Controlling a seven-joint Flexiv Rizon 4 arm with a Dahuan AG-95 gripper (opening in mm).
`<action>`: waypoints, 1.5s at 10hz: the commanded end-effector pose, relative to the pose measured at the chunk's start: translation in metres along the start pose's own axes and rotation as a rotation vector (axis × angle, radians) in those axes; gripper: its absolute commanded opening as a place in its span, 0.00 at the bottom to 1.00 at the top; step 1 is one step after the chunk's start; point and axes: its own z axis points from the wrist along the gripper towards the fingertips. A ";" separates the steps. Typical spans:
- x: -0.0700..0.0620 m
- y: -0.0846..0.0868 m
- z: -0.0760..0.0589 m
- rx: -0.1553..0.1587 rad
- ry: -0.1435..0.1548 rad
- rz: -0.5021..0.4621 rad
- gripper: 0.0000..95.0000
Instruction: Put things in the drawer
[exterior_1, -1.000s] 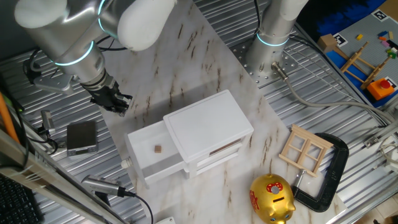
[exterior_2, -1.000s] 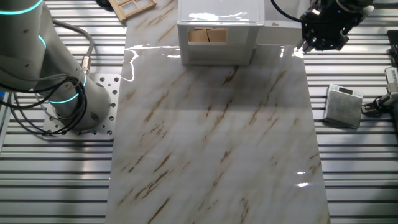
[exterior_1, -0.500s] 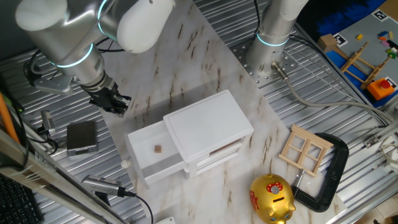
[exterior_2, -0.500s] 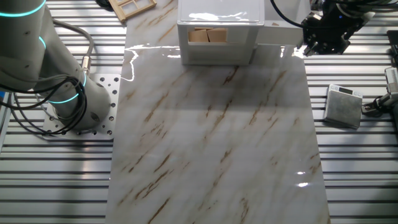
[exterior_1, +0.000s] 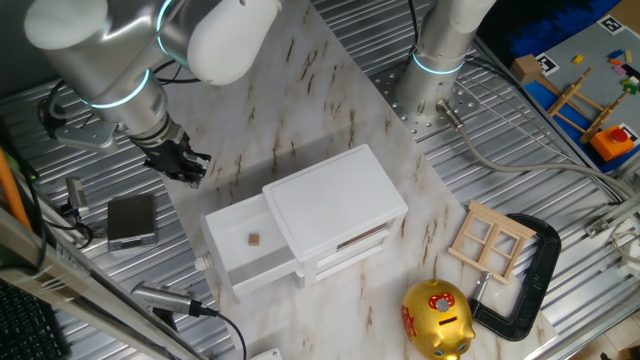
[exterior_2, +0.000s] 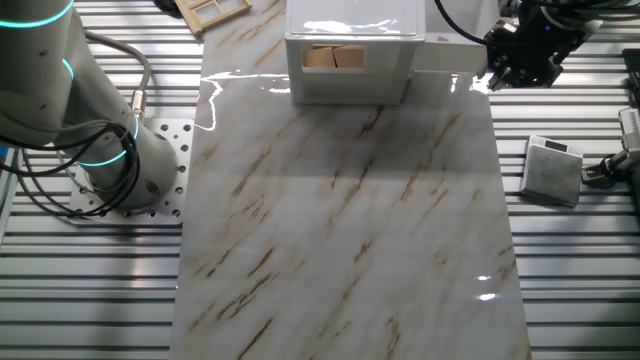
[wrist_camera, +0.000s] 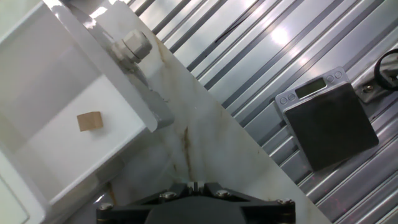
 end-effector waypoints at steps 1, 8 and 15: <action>0.000 0.001 0.001 -0.008 -0.012 0.002 0.60; 0.000 0.001 0.001 -0.008 -0.015 0.028 0.80; 0.000 0.001 0.001 -0.026 -0.027 0.118 0.00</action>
